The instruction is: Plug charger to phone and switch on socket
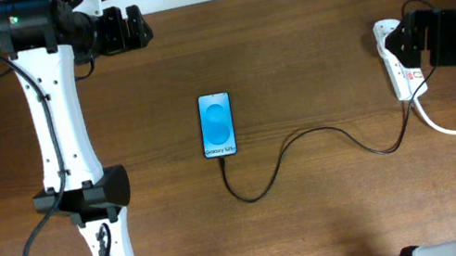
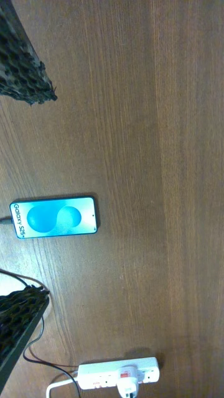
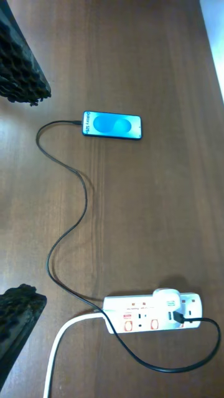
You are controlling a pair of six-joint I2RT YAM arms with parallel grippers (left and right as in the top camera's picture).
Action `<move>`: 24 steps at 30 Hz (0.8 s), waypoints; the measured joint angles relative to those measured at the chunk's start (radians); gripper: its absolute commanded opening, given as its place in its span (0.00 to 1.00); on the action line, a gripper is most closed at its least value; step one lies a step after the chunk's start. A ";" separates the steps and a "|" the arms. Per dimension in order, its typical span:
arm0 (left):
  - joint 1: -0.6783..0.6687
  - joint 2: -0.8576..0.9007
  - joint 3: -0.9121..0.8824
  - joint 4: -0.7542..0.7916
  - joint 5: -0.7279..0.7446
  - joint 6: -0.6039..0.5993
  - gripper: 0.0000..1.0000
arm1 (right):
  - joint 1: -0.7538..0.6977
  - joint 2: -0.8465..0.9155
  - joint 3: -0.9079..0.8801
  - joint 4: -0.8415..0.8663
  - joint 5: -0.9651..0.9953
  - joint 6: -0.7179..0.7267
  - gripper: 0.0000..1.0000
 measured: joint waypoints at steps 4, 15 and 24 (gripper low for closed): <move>0.000 0.000 0.000 0.000 0.000 0.000 0.99 | 0.000 -0.001 0.000 -0.019 -0.073 -0.002 0.98; 0.000 0.000 0.000 0.000 0.000 0.000 0.99 | 0.000 -0.001 0.000 -0.023 -0.070 -0.032 0.98; 0.000 0.000 0.004 0.001 0.000 0.000 0.99 | 0.204 -0.522 -0.761 0.904 0.162 -0.055 0.98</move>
